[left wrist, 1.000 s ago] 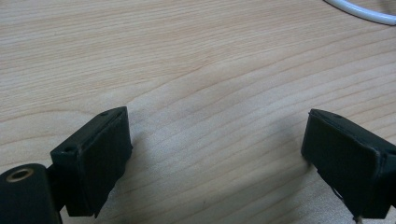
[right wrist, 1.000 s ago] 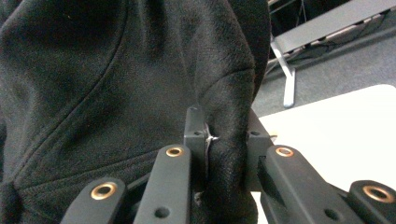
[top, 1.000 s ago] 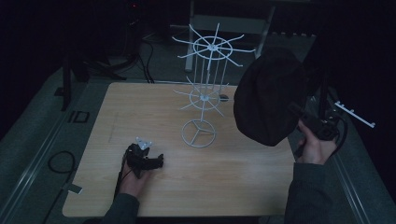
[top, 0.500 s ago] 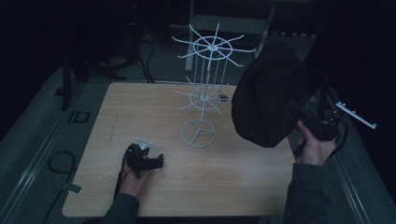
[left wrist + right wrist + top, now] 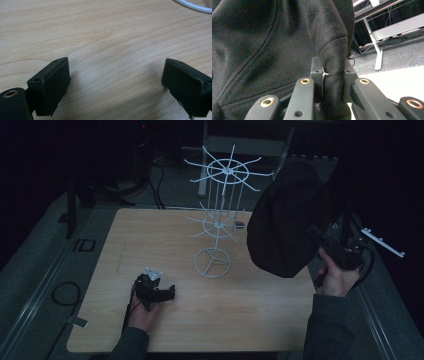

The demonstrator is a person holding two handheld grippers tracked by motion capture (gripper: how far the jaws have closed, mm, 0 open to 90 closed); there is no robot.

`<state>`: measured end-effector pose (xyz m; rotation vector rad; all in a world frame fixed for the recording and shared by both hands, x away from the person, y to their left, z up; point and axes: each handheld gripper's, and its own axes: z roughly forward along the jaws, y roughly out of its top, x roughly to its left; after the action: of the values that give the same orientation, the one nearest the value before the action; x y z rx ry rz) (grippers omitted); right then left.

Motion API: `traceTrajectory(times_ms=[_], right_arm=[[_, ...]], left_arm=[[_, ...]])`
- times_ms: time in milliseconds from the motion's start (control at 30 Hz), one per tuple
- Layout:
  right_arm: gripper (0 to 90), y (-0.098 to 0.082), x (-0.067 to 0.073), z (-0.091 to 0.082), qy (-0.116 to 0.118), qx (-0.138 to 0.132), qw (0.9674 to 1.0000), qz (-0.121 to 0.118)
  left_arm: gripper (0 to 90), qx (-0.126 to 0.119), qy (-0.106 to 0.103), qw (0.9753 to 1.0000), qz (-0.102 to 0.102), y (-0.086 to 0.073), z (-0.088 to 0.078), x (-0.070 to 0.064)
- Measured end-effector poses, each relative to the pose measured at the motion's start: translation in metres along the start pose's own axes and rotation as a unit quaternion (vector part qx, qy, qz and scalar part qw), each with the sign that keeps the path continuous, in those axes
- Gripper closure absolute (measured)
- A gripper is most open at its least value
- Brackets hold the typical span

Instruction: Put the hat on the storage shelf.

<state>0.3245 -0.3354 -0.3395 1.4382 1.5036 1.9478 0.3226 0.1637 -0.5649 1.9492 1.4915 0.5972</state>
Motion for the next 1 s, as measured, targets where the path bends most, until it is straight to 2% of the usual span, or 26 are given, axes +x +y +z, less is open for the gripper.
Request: traceTrajectory(times_ms=[667,1000], right_arm=[[77.8,0.003,0.017,0.019,0.019,0.008,0.9998,-0.005],[77.8,-0.004,0.021,0.032,-0.002,0.031,0.9994,-0.015]], left_arm=[[8.9,0.0,0.0,1.0,-0.001,0.0,0.0,-0.001],[8.9,0.0,0.001,1.0,0.0,0.0,0.0,-0.001]])
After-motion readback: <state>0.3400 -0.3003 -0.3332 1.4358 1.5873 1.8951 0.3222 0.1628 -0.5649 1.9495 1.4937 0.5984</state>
